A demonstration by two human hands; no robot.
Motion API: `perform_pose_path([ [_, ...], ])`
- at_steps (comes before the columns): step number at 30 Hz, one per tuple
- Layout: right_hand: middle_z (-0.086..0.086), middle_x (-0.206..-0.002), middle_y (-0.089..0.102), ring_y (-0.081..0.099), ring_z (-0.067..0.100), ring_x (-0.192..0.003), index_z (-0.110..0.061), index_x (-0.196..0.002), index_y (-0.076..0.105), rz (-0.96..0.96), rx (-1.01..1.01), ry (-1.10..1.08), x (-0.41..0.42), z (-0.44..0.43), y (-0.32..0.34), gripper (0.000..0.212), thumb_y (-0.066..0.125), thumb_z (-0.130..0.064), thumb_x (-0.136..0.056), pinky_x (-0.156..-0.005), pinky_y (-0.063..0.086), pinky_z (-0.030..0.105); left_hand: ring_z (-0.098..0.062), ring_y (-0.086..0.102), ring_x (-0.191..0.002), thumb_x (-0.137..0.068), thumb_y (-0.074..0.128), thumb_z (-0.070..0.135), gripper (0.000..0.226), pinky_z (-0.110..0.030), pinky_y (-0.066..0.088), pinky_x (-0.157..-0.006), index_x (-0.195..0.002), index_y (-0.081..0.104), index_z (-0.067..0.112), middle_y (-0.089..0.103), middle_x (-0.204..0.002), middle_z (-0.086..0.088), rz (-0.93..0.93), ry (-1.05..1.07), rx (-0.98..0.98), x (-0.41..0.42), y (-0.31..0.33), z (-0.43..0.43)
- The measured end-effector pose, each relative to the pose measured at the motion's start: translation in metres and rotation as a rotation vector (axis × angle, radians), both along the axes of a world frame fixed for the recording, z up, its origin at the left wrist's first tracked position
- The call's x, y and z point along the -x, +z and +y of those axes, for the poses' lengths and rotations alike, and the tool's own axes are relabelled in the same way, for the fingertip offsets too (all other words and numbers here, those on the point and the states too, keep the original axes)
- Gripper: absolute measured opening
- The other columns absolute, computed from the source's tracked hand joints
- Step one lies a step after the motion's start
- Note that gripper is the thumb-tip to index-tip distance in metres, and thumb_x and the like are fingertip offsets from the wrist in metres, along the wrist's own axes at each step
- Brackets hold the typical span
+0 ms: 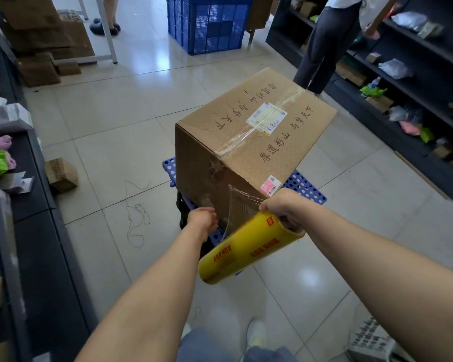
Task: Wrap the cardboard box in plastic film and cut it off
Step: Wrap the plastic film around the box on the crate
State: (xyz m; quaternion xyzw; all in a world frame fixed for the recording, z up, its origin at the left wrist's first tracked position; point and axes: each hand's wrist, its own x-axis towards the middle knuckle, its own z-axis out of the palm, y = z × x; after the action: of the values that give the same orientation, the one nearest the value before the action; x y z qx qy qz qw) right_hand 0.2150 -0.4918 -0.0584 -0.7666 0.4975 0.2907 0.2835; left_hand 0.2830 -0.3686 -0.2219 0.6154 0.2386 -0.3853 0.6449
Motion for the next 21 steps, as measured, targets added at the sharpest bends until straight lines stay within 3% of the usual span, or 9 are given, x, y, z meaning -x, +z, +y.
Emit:
perform_pose_path([
  [2, 0.011, -0.108, 0.053, 0.054, 0.022, -0.095, -0.005, -0.126, 0.04, -0.003, -0.003, -0.006, -0.001, 0.0, -0.001, 0.045, 0.057, -0.03, -0.092, -0.088, 0.047, 0.03, -0.017, 0.054, -0.058, -0.092, 0.052, -0.005, 0.02, -0.021, 0.047, -0.046, -0.109, 0.059, 0.003, 0.057, -0.073, -0.009, -0.023, -0.149, -0.058, 0.003, -0.013, 0.0],
  [6, 0.014, -0.125, 0.053, 0.056, 0.026, -0.11, -0.005, -0.127, 0.038, 0.012, 0.003, 0.031, -0.003, 0.0, -0.001, 0.047, 0.057, -0.03, -0.092, -0.094, 0.048, 0.036, -0.02, 0.055, -0.065, -0.093, 0.051, -0.003, 0.029, -0.029, 0.047, -0.059, -0.121, 0.059, -0.003, 0.06, -0.082, -0.012, -0.143, -0.508, -0.157, 0.0, -0.03, -0.003],
  [9, 0.014, -0.119, 0.054, 0.057, 0.028, -0.107, -0.003, -0.128, 0.04, 0.021, 0.029, 0.064, -0.003, -0.001, 0.0, 0.048, 0.058, -0.03, -0.092, -0.094, 0.048, 0.039, -0.029, 0.057, -0.112, -0.095, 0.047, -0.001, 0.034, -0.034, 0.048, -0.09, -0.127, 0.058, 0.002, 0.059, -0.126, -0.012, -0.255, -0.747, -0.206, -0.004, -0.037, -0.009],
  [10, 0.014, -0.119, 0.055, 0.057, 0.028, -0.102, -0.003, -0.127, 0.042, 0.016, 0.037, 0.073, -0.003, -0.001, 0.0, 0.048, 0.058, -0.03, -0.091, -0.091, 0.049, 0.038, -0.028, 0.054, -0.117, -0.096, 0.043, -0.002, 0.036, -0.033, 0.046, -0.093, -0.129, 0.057, 0.004, 0.056, -0.131, -0.01, -0.268, -0.804, -0.205, -0.005, -0.04, -0.011],
  [13, 0.012, -0.111, 0.056, 0.054, 0.026, -0.088, -0.004, -0.126, 0.045, 0.011, 0.057, 0.084, -0.003, -0.003, -0.001, 0.047, 0.06, -0.031, -0.09, -0.078, 0.046, 0.035, -0.021, 0.053, -0.099, -0.096, 0.043, -0.003, 0.034, -0.031, 0.045, -0.083, -0.124, 0.06, 0.004, 0.058, -0.121, -0.009, -0.284, -0.984, -0.206, -0.006, -0.048, -0.015],
  [16, 0.011, -0.1, 0.05, 0.052, 0.026, -0.087, -0.004, -0.125, 0.045, -0.002, 0.056, 0.068, -0.003, -0.003, -0.003, 0.047, 0.061, -0.03, -0.09, -0.077, 0.046, 0.036, -0.021, 0.056, -0.103, -0.095, 0.05, 0.003, 0.025, -0.032, 0.047, -0.088, -0.114, 0.066, 0.001, 0.061, -0.116, -0.009, -0.285, -1.054, -0.21, -0.007, -0.058, -0.017],
  [19, 0.012, -0.101, 0.05, 0.053, 0.027, -0.087, -0.004, -0.126, 0.045, -0.001, 0.066, 0.075, -0.003, -0.003, -0.005, 0.048, 0.062, -0.03, -0.089, -0.073, 0.047, 0.035, -0.017, 0.054, -0.077, -0.098, 0.045, 0.006, 0.018, -0.027, 0.046, -0.067, -0.089, 0.061, 0.007, 0.063, -0.093, -0.01, -0.229, -0.93, -0.179, -0.007, -0.069, -0.013],
  [21, 0.012, -0.102, 0.051, 0.053, 0.027, -0.086, -0.004, -0.126, 0.045, 0.011, 0.072, 0.076, -0.003, -0.003, -0.005, 0.049, 0.062, -0.03, -0.089, -0.069, 0.047, 0.034, -0.017, 0.053, -0.069, -0.1, 0.039, 0.008, 0.024, -0.028, 0.045, -0.062, -0.081, 0.053, 0.011, 0.061, -0.081, -0.008, -0.167, -0.78, -0.125, -0.007, -0.077, -0.007],
])
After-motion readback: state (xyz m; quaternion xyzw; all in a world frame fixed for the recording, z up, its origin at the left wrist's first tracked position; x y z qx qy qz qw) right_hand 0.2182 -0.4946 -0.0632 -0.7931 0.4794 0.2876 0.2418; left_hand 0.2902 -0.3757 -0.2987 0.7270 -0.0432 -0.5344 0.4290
